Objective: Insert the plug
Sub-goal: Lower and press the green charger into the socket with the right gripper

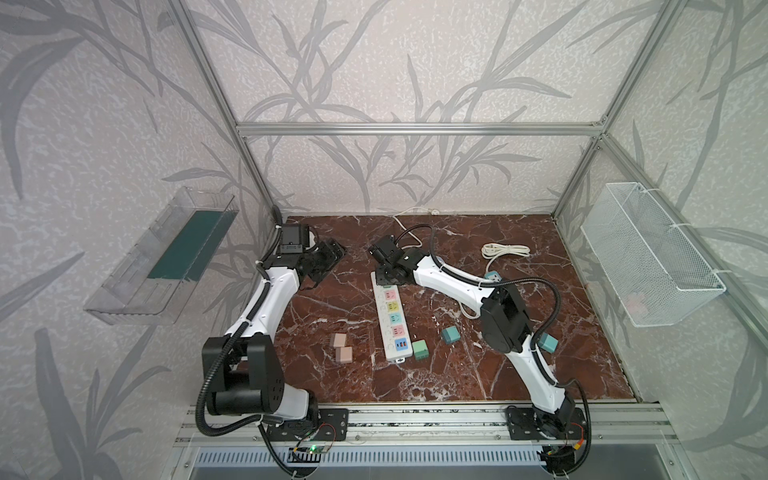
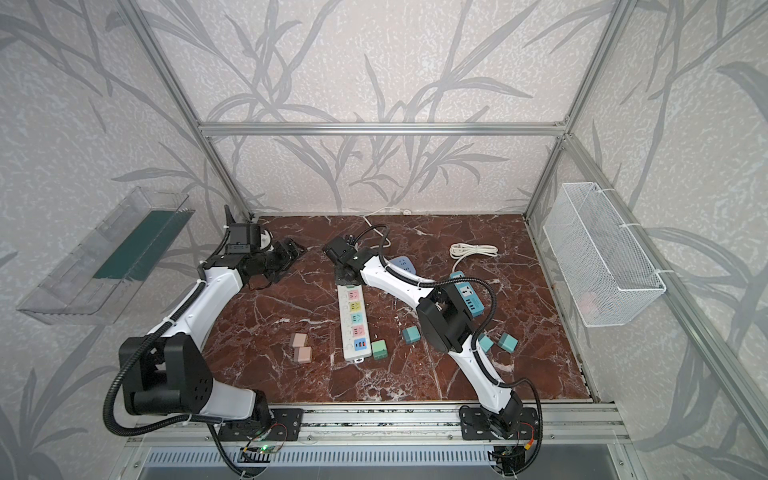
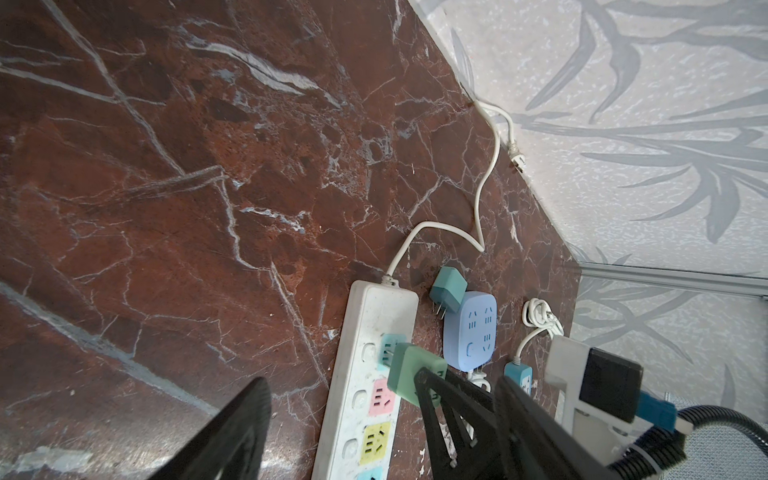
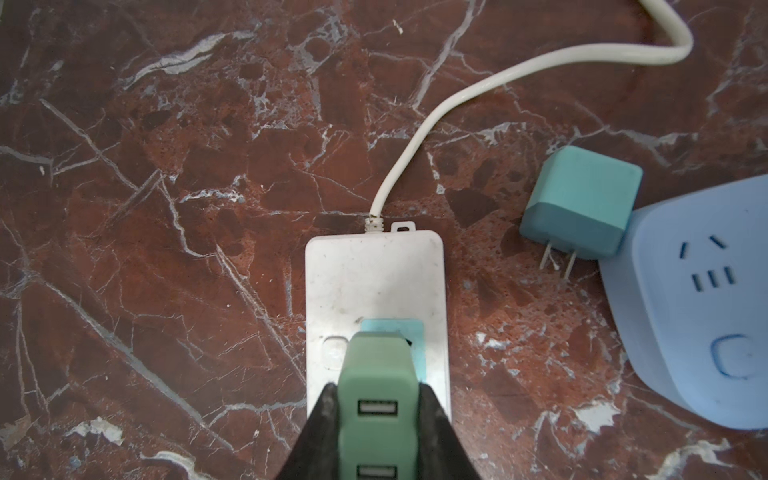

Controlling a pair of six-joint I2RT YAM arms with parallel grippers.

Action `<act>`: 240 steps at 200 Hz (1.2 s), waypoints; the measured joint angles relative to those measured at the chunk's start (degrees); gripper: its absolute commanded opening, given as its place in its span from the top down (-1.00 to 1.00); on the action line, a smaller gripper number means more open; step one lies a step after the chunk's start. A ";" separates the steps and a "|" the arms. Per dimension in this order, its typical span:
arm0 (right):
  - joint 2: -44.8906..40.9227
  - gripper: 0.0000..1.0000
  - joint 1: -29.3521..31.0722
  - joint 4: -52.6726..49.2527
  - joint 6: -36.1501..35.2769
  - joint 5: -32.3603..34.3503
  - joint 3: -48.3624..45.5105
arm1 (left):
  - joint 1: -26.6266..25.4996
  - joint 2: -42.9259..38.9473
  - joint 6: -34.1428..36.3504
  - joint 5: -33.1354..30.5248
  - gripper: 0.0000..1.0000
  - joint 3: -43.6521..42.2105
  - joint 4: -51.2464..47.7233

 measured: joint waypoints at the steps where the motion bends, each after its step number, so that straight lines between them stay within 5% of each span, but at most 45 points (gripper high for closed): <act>1: 0.04 1.00 0.00 -0.04 -0.09 -0.02 0.11 | 0.00 0.00 0.00 0.02 -0.66 0.00 0.00; 76: 0.92 1.00 0.44 -3.76 -6.62 2.29 6.82 | 0.22 0.31 0.00 0.07 -0.66 0.00 0.31; 240: 4.70 1.00 0.44 -5.92 -6.14 -0.72 7.78 | 0.26 0.31 -0.17 0.44 -0.65 0.00 0.35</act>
